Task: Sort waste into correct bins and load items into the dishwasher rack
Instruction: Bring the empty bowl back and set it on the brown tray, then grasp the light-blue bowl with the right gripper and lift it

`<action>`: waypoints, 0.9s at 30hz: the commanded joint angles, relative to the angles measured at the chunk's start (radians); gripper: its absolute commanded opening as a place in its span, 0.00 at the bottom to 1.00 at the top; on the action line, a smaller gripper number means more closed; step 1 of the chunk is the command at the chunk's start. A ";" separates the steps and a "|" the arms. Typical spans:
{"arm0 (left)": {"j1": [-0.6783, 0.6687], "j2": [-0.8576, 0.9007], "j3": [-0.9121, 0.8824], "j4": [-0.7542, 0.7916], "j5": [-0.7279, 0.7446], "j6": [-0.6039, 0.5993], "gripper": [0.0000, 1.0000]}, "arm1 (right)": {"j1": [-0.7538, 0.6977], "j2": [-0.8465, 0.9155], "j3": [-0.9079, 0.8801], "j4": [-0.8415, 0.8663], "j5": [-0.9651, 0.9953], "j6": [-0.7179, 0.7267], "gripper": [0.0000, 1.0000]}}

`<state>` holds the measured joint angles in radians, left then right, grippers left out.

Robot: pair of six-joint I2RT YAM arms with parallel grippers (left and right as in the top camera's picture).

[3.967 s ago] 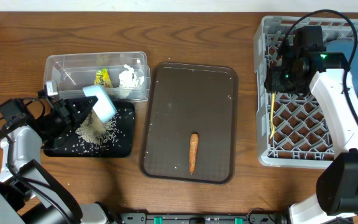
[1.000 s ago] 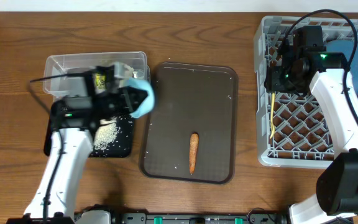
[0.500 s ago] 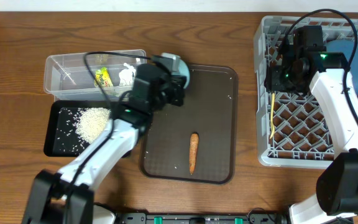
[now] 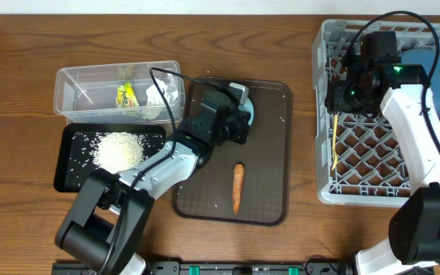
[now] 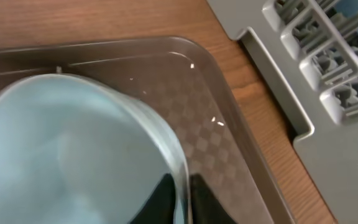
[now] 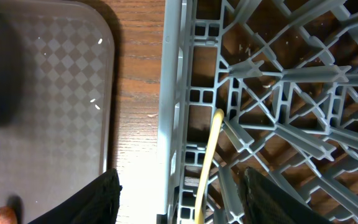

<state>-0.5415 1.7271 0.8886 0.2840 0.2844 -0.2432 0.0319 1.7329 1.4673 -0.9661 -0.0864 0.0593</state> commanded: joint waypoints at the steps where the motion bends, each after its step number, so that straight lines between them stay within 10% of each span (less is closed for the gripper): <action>1: -0.008 0.001 0.006 0.014 -0.009 0.010 0.25 | 0.008 -0.020 0.017 0.010 -0.009 -0.004 0.62; 5: 0.007 -0.010 0.006 0.008 -0.008 0.009 0.49 | 0.009 -0.020 0.017 0.039 -0.068 -0.005 0.62; 27: 0.307 -0.377 0.005 -0.637 -0.009 0.009 0.55 | 0.221 0.083 0.014 0.290 -0.131 -0.004 0.70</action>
<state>-0.2531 1.3594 0.8875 -0.3382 0.2813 -0.2363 0.2302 1.7557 1.4719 -0.6800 -0.2367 0.0593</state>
